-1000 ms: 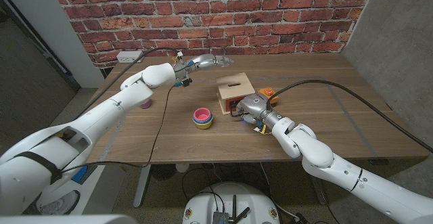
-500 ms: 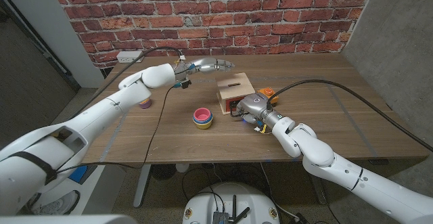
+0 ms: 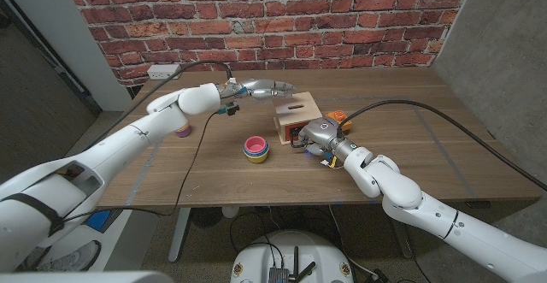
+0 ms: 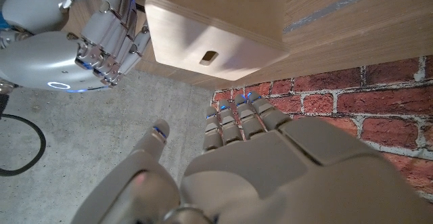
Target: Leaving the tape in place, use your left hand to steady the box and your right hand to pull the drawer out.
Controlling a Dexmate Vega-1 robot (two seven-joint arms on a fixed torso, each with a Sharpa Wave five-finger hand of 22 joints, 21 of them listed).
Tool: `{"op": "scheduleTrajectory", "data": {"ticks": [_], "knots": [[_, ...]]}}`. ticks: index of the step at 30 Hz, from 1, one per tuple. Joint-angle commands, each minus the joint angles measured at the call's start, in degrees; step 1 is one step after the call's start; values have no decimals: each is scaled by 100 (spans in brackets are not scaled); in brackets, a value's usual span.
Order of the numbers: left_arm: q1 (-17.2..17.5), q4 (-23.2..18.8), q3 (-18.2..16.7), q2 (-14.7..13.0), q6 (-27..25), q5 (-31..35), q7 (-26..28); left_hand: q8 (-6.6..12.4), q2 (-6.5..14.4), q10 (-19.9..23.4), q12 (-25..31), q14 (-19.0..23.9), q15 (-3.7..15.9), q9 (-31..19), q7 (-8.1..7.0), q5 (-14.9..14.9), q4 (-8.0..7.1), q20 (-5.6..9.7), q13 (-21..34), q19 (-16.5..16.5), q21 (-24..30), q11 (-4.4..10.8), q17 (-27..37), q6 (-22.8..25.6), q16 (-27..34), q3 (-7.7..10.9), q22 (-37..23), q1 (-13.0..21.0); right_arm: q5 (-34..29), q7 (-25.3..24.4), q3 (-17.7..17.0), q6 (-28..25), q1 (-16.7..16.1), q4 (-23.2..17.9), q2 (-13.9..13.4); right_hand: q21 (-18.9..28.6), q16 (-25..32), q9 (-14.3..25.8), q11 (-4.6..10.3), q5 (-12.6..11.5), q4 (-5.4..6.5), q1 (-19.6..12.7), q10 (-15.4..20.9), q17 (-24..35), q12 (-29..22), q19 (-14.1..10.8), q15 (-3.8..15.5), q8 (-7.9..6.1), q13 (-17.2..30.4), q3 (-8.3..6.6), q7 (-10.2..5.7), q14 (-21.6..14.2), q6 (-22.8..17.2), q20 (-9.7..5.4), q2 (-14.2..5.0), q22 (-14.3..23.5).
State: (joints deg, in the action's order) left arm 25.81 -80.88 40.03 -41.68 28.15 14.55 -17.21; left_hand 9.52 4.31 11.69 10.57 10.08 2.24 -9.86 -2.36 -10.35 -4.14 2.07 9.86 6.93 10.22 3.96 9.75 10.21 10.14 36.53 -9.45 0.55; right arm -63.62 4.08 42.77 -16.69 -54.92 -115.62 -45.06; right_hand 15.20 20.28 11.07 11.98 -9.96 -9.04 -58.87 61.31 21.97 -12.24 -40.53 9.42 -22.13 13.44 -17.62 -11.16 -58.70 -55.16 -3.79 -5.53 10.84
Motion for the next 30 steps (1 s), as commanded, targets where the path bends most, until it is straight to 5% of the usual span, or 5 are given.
{"op": "scheduleTrajectory", "data": {"ticks": [1,30], "knots": [[9,-70,33,-120,199,634,209,9,457,-90,-20,-73,331,-12,-43,-28,-111,801,10,-87,-14,18,12,-107,-30,-6,-29,-73,80,3,-9,-18,0,19,-6,48,-69,25,3,-31,0,25,61,55,30,-31,431,-40,16,11,-24,-95,-64,-731,-29,22],[94,-374,-35,-398,180,1200,219,49,382,-451,-51,-416,279,-6,50,-54,-421,988,-3,-451,-13,-19,-7,-395,-54,-132,-27,-85,60,48,97,-98,113,96,83,47,-258,45,6,-25,6,124,78,176,52,-21,426,-40,33,33,-35,-160,-89,-734,-48,19]]}}
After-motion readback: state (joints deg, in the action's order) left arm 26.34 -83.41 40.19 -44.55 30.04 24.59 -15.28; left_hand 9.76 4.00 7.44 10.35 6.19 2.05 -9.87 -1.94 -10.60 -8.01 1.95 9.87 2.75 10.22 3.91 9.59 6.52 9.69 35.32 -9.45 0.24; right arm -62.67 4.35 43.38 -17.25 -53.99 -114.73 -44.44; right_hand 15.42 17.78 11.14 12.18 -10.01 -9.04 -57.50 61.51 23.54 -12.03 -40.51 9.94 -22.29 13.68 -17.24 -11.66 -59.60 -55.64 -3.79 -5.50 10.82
